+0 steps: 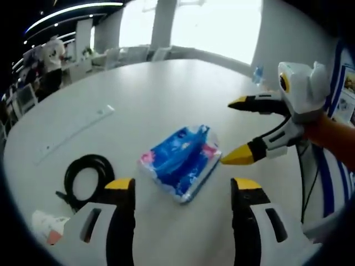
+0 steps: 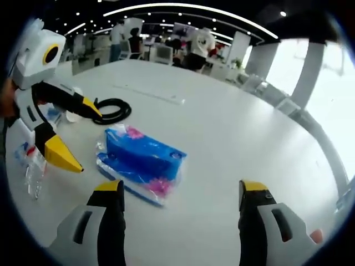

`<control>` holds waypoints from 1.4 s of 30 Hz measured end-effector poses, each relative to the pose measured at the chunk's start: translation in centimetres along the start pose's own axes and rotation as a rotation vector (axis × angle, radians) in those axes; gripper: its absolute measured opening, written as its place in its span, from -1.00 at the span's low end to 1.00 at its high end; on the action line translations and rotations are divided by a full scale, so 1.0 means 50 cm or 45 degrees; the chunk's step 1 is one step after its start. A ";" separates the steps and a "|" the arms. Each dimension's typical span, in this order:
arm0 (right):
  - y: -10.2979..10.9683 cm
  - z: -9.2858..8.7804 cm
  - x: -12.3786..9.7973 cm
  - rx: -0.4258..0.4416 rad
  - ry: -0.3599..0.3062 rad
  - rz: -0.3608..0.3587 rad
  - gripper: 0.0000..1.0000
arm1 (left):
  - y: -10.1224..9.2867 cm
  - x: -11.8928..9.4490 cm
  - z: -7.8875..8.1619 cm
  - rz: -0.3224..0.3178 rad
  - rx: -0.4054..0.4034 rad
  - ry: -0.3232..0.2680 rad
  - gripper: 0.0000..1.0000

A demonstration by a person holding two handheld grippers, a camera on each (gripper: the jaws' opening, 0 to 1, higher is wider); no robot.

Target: Arrange the tabletop items into an orderly group along one side of the table until the central work area is clear of visible clutter.

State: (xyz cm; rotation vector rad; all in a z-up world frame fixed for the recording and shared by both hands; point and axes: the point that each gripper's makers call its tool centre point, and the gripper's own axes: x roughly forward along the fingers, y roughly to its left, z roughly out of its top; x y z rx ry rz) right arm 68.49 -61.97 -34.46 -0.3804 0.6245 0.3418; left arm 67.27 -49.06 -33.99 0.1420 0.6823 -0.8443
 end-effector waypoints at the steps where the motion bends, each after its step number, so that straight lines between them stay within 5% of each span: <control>1: 0.000 0.000 -0.001 0.001 0.000 0.000 0.69 | -0.001 -0.002 0.000 -0.002 0.002 -0.001 0.36; 19: 0.009 0.078 -0.016 -0.036 -0.070 -0.007 0.70 | 0.045 -0.059 0.037 0.048 0.010 -0.056 0.36; 42: 0.103 0.192 0.028 -0.129 -0.132 0.087 0.71 | 0.159 -0.141 0.031 0.158 -0.027 -0.087 0.37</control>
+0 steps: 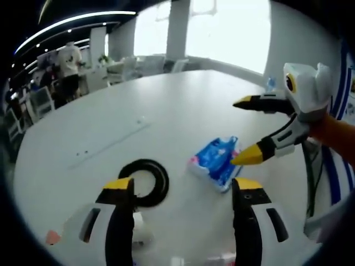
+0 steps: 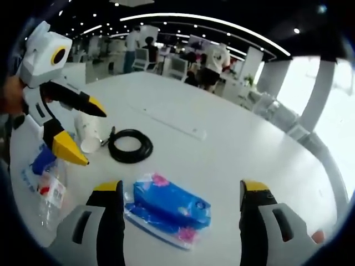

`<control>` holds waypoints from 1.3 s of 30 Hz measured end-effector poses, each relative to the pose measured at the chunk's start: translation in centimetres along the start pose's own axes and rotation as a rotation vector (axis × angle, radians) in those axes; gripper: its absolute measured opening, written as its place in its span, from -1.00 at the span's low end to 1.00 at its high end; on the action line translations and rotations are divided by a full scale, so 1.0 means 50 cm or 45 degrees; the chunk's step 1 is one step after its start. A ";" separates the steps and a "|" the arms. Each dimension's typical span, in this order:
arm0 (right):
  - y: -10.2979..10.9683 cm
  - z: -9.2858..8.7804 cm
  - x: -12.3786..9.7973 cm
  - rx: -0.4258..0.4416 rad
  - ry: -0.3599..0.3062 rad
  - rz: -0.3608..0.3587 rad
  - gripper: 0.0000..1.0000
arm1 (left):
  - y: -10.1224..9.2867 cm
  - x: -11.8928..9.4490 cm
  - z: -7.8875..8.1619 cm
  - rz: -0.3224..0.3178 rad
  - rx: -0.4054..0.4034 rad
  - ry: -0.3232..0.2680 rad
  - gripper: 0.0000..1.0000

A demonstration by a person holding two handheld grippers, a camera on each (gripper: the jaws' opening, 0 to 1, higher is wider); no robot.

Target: Arrange the tabletop items into an orderly group along one side of the table until the central work area is clear of visible clutter.

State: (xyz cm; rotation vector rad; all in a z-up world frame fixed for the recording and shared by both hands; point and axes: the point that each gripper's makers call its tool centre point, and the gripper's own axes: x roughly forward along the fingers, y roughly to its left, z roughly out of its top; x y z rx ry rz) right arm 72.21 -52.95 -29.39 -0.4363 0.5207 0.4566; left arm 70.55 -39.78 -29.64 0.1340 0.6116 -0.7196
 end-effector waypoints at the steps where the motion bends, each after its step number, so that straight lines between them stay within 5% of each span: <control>1: 0.007 0.006 0.005 -0.002 -0.004 0.009 0.71 | 0.007 -0.004 -0.003 0.008 -0.001 0.004 0.37; 22: 0.068 0.083 0.097 -0.040 -0.016 0.089 0.62 | 0.130 -0.015 -0.021 0.092 -0.042 0.028 0.35; 39: 0.093 0.074 0.195 -0.018 0.056 0.137 0.47 | 0.187 0.057 -0.045 0.093 -0.050 0.088 0.32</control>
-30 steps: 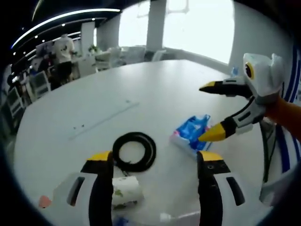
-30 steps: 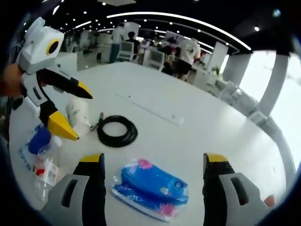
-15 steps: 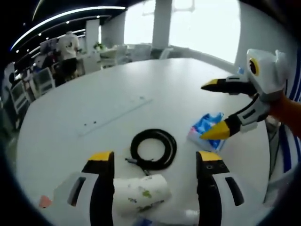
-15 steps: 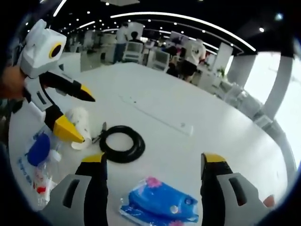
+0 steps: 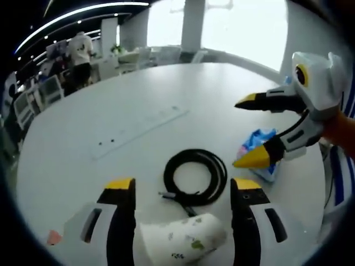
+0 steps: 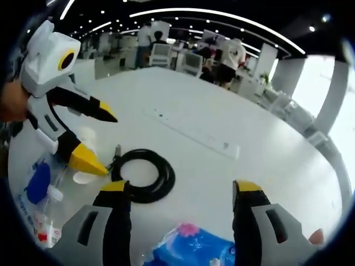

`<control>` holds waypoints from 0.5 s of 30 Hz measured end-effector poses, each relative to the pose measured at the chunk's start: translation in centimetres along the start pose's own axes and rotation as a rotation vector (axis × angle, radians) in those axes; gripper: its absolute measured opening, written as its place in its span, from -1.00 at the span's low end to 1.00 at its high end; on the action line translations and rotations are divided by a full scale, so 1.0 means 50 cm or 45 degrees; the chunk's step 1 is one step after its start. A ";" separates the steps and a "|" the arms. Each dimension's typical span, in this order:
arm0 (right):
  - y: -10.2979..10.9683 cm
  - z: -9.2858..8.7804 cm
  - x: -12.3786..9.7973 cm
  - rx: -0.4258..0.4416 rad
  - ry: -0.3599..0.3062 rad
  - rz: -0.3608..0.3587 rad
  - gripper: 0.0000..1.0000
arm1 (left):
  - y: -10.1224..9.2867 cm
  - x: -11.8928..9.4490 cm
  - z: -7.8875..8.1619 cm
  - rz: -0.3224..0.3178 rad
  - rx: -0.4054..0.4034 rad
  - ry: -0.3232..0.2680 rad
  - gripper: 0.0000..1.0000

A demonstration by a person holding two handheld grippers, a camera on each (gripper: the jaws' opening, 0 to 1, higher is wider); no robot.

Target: Arrange the tabletop items into an orderly group along one side of the table until the central work area is clear of visible clutter.

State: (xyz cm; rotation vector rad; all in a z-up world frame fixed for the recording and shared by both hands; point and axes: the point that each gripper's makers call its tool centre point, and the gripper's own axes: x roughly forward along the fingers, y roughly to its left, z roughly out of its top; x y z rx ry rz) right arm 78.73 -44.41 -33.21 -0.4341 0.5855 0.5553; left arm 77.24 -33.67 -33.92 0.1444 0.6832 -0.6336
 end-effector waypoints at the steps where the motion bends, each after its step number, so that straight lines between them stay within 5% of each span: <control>1: 0.001 -0.001 0.004 0.000 0.003 0.004 0.46 | 0.002 0.003 0.000 0.000 -0.001 0.000 0.32; 15: 0.013 -0.014 0.057 0.030 0.058 0.026 0.25 | 0.022 0.044 -0.020 0.007 0.009 0.038 0.26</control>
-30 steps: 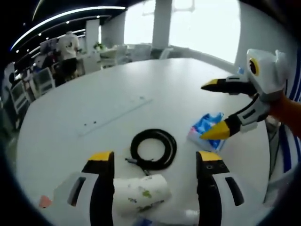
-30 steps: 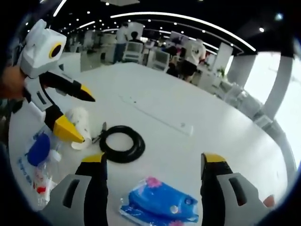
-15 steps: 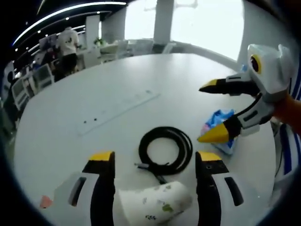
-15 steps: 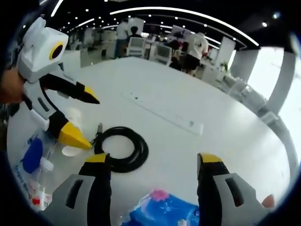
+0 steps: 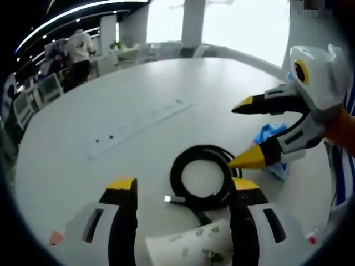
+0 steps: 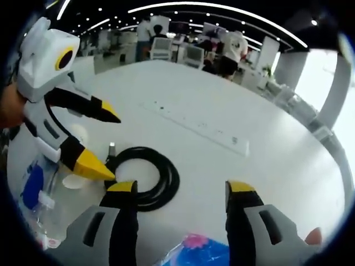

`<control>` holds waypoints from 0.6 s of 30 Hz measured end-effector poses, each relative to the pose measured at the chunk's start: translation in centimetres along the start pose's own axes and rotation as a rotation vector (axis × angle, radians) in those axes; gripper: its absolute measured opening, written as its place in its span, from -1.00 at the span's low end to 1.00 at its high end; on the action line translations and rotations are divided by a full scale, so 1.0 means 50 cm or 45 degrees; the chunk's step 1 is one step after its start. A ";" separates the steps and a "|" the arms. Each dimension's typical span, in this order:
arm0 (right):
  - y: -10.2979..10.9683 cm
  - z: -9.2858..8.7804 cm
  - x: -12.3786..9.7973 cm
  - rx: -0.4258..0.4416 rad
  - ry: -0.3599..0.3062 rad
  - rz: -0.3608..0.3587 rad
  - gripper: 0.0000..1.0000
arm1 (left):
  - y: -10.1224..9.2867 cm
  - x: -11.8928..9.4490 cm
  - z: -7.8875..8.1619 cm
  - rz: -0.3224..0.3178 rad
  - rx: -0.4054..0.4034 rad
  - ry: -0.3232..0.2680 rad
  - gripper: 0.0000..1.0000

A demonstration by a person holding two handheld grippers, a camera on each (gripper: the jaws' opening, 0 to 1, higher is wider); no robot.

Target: Arrange the tabletop items into an orderly group along one side of the table until the central work area is clear of visible clutter.

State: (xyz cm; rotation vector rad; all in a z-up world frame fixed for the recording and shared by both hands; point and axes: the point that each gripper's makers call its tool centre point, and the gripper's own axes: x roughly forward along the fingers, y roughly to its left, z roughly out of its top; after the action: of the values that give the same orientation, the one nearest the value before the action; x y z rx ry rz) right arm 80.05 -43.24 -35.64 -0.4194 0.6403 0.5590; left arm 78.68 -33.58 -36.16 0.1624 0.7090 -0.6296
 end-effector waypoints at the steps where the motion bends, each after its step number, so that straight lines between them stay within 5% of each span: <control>1: 0.001 -0.001 0.002 0.000 0.002 0.002 0.22 | 0.000 0.001 -0.001 -0.001 0.001 0.002 0.25; 18: 0.028 -0.028 0.049 0.052 0.087 0.049 -0.20 | 0.004 0.035 -0.010 -0.013 0.030 0.020 0.00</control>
State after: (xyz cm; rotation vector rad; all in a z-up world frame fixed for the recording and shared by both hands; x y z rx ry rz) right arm 80.21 -42.01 -38.53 -0.3900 0.7251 0.5690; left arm 79.54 -34.10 -37.69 0.1858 0.7178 -0.6471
